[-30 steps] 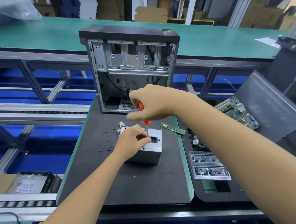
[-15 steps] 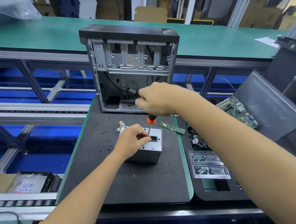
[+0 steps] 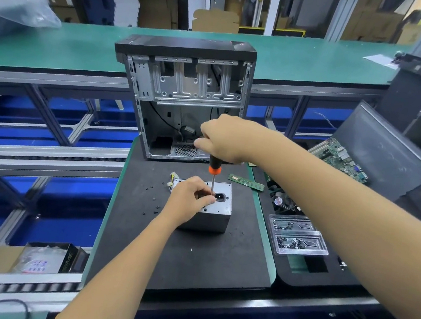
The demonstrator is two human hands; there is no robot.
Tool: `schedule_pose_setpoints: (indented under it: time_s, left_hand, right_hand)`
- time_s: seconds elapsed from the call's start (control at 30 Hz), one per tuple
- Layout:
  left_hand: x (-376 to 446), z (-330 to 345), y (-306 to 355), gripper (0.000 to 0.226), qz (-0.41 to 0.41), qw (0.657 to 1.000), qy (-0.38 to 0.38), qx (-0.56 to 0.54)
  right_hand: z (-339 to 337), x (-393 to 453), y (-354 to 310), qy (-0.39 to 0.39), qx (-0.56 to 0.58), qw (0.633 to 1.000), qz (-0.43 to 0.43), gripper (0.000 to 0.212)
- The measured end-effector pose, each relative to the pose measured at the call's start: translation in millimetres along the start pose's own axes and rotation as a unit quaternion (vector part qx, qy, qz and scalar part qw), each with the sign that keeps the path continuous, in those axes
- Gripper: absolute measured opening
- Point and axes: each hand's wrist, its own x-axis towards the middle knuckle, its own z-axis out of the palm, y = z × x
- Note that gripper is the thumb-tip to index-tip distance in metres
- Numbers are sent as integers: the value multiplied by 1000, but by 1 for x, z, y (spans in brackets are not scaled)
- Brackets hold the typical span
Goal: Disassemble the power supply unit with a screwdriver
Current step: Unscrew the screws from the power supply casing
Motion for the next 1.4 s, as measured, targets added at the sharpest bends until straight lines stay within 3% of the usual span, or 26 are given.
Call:
schedule_pose_setpoints:
  time_s: [0.1,0.2,0.3,0.43,0.53,0.7,0.83,0.97,1.07,1.23,1.33,1.4]
  left_hand:
    - [-1,-6,-1,13,10,999,-34,-9]
    - [-2,-8,0,16,9,1000,-27,-8]
    - [-1,-6,2,14,10,1000,-19,2]
    - [-1,-5,3,12,6,1000,-7,0]
    - [-1,-4,3,11,9,1000,-4,10]
    - [-2,-3,3,9,6,1000,7,13]
    - [-1,-3,3,11,-1,1000,-1,1]
    - [-2,-4,2,18,0,1000,-9,-5]
    - [-2,-5,2,19,3,1000,-8,-9]
    - [-2,-5,2,19,-5,1000,-9,-15]
    - [-2,-4,2,18,-3,1000,-8,-16]
    - [-2,-5,3,17,-3,1000,-6,-15]
  right_hand:
    - [-6,-1,3,-43,49,997,-45,12]
    - [-10,-5,1,-63,78,992,-71,31]
    - [-6,-4,-1,-48,35,996,-61,18]
    - [-5,0,-1,-28,-43,999,-2,31]
    - [-8,-1,4,-43,5,998,-45,15]
    - [-9,-5,5,-49,67,993,-78,30]
    - [-4,1,4,-12,-9,1000,5,47]
    - [-7,0,4,-39,29,998,-41,15]
    - [-8,-5,3,-65,62,994,-60,28]
    - [-3,0,0,-9,-58,998,7,32]
    - [-7,-2,2,-38,-5,998,-58,12]
    - [-13,-5,3,-67,47,993,-85,22]
